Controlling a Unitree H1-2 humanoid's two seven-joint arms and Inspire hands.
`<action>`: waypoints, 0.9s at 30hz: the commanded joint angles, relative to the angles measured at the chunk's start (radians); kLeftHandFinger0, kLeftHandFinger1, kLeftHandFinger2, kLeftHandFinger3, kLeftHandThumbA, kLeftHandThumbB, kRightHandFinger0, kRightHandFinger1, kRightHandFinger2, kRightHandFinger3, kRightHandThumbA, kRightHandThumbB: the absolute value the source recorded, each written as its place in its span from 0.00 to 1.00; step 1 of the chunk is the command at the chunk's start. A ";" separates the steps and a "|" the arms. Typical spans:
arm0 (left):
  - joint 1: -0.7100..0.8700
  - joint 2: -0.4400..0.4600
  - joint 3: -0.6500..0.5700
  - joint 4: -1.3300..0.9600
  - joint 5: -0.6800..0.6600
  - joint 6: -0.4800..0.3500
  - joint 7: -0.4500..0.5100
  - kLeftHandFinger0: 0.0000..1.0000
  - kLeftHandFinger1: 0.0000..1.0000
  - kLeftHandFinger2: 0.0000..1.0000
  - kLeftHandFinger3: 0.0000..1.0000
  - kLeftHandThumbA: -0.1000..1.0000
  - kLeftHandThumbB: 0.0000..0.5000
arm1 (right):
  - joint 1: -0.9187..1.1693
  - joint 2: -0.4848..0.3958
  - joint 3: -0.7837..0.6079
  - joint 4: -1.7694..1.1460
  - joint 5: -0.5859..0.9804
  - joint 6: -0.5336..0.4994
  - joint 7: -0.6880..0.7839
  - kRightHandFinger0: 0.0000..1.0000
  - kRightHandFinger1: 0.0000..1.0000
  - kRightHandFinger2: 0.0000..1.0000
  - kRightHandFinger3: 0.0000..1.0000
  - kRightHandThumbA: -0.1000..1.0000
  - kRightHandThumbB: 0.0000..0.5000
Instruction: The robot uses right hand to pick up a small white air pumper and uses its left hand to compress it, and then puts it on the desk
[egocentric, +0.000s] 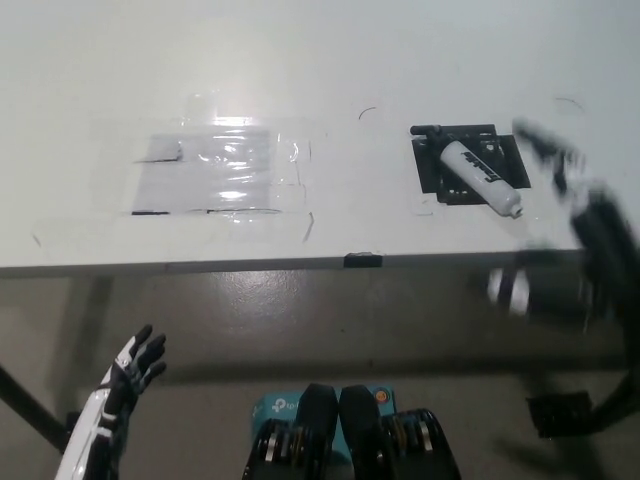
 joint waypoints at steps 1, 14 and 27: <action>0.006 0.014 0.018 0.004 -0.013 -0.017 -0.008 1.00 1.00 1.00 1.00 1.00 0.37 | 0.130 0.099 0.038 0.005 0.123 -0.169 -0.094 1.00 1.00 1.00 1.00 1.00 0.59; 0.019 0.022 0.014 0.020 -0.012 -0.033 -0.024 1.00 1.00 1.00 1.00 1.00 0.40 | 0.124 0.191 0.073 0.543 0.034 -0.295 -0.188 1.00 1.00 1.00 1.00 1.00 0.64; 0.014 0.021 0.012 0.065 0.019 -0.055 -0.017 1.00 1.00 1.00 1.00 1.00 0.31 | 0.118 0.173 0.081 0.624 0.093 -0.310 -0.198 1.00 1.00 1.00 1.00 1.00 0.66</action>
